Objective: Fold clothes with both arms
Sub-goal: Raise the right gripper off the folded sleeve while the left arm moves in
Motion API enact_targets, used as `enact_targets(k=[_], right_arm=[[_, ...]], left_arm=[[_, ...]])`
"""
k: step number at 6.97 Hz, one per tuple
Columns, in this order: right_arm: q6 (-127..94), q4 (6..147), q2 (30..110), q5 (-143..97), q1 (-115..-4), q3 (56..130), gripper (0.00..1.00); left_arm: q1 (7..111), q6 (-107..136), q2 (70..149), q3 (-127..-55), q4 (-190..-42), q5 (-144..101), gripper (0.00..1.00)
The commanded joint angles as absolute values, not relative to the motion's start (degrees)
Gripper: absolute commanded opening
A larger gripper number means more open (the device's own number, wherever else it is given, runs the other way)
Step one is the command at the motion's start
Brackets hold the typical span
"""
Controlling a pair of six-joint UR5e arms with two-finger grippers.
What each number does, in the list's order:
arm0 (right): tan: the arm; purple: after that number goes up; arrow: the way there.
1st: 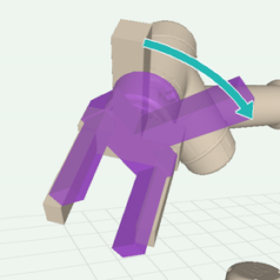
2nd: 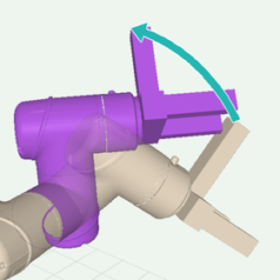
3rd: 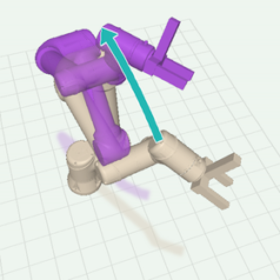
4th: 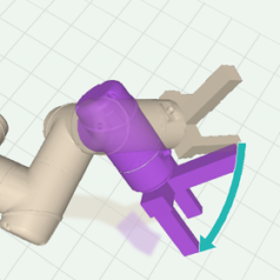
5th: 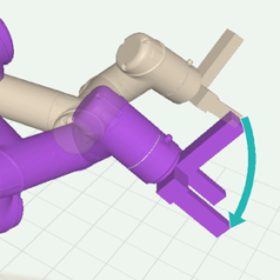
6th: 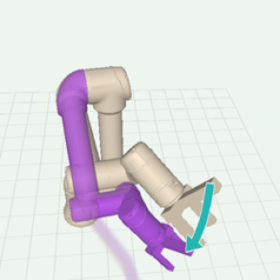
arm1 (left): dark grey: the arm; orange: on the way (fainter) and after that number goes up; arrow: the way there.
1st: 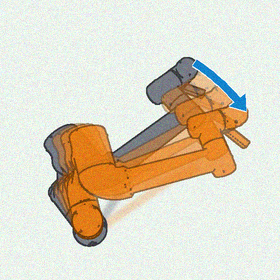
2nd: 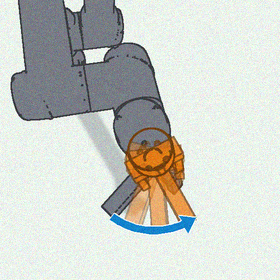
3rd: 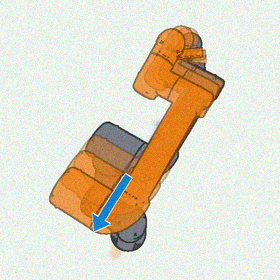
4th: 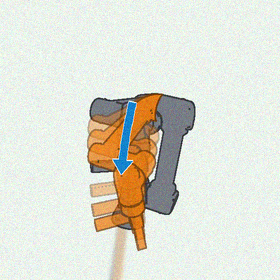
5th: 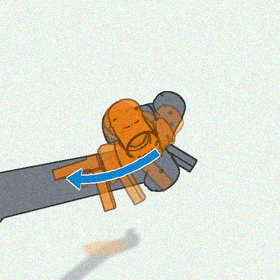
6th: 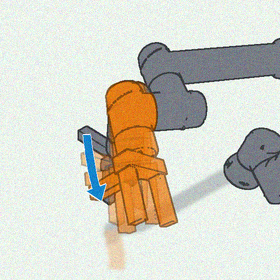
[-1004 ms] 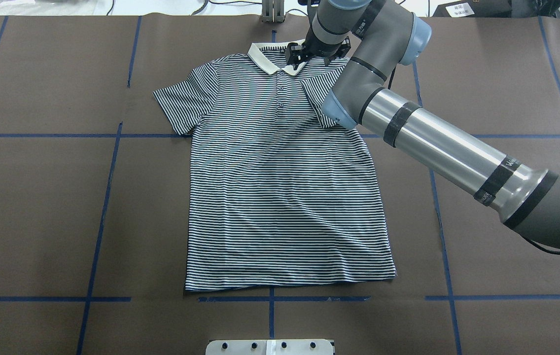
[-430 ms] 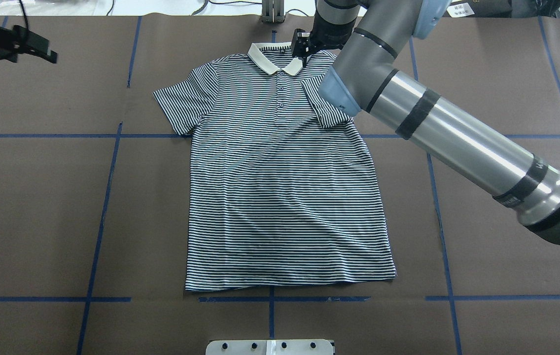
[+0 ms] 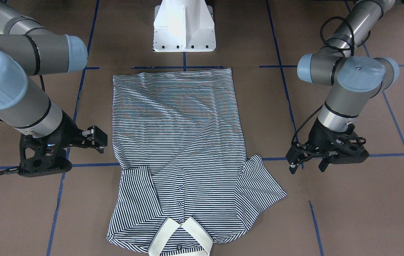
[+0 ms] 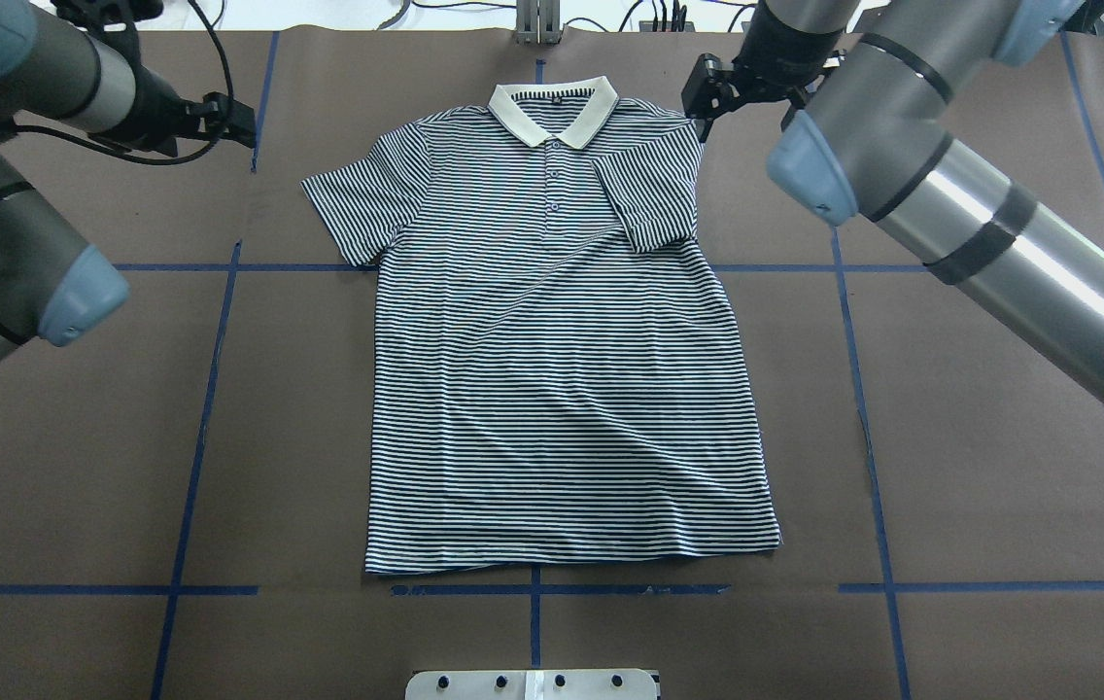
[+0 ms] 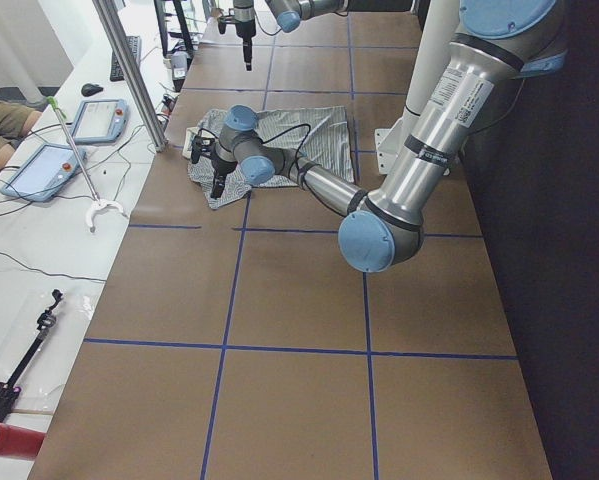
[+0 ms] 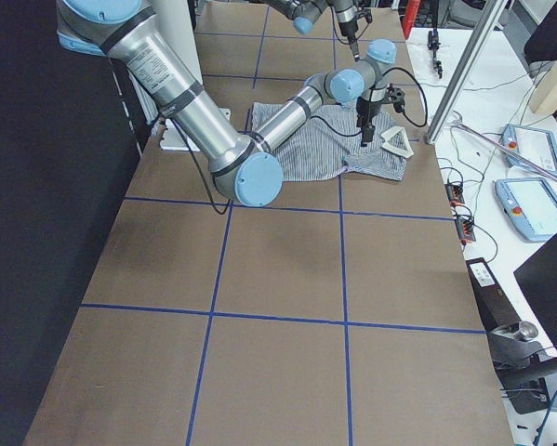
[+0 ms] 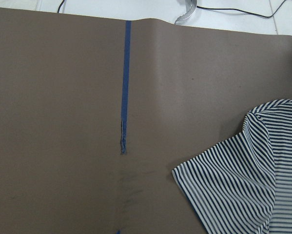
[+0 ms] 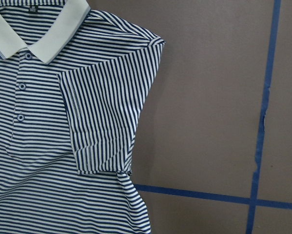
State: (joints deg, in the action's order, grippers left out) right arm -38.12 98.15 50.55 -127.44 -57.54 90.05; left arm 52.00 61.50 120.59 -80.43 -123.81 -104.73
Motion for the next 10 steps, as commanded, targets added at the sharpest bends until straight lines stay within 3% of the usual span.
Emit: enact_targets(k=[1,7,10], right_arm=[[-37.35,98.17,52.38,-127.36,-57.66,91.49,1.00],[-38.06,97.47,52.29,-126.91,-57.04,91.06,1.00],[-38.06,97.47,52.12,-126.91,-56.95,90.88,1.00]], left_arm=[[46.96,62.67,126.09,-66.58,-134.11,-96.97,0.99],[46.23,62.05,127.61,-62.32,-134.30,-95.36,0.84],[46.23,61.35,127.71,-62.14,-134.21,-95.54,0.64]])
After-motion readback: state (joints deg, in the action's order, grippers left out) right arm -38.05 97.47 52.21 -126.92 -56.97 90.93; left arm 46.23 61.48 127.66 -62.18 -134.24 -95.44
